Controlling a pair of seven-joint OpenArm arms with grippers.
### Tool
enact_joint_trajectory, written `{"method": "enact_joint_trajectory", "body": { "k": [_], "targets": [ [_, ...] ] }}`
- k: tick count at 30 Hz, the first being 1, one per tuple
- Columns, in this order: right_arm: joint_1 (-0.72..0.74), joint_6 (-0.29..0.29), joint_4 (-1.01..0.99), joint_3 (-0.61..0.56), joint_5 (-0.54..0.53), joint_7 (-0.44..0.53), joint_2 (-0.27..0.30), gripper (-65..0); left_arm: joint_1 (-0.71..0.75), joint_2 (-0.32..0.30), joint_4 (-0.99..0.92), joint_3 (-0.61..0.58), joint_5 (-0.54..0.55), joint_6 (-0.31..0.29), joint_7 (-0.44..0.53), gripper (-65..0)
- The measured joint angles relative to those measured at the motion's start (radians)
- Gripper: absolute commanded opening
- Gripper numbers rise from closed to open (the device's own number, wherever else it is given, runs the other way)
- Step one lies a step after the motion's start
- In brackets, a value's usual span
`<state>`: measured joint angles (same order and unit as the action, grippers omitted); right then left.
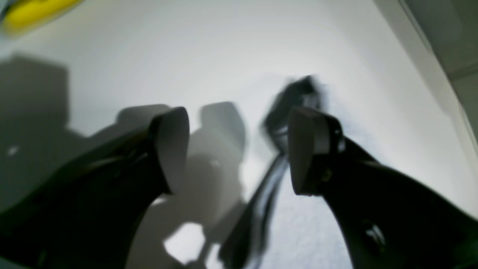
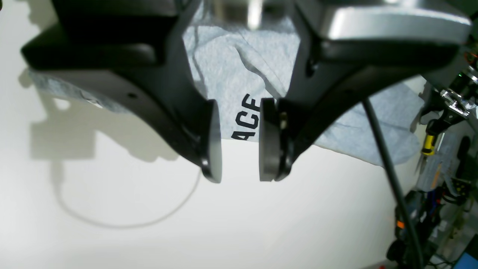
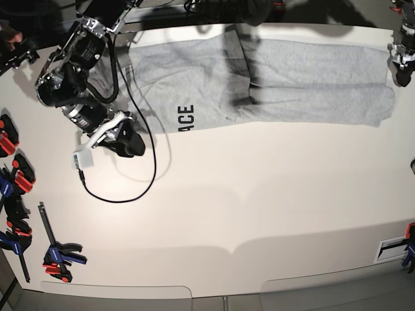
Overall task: Fold the T-shirt properly
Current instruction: 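Release the sleeve and lift the right gripper back beside the shirt, then move the left gripper down to the shirt's other end and grasp it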
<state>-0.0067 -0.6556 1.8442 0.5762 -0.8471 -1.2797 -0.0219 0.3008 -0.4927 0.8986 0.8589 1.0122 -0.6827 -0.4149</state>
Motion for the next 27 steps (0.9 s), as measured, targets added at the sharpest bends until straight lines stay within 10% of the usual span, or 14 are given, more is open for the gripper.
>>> {"method": "enact_joint_trajectory", "body": {
  "k": [14, 27],
  "targets": [
    [0.001, 0.000, 0.000, 0.000, -0.021, 0.000, 0.000, -49.0, -0.077, -0.015, -0.080, -0.020, 0.167, -0.018, -0.257, -26.3],
    [0.000, 0.000, 0.000, 0.000, -0.021, -0.001, 0.000, -49.0, -0.079, -0.029, -0.068, -0.221, 0.214, -0.033, -0.225, -26.9]
  ]
}}
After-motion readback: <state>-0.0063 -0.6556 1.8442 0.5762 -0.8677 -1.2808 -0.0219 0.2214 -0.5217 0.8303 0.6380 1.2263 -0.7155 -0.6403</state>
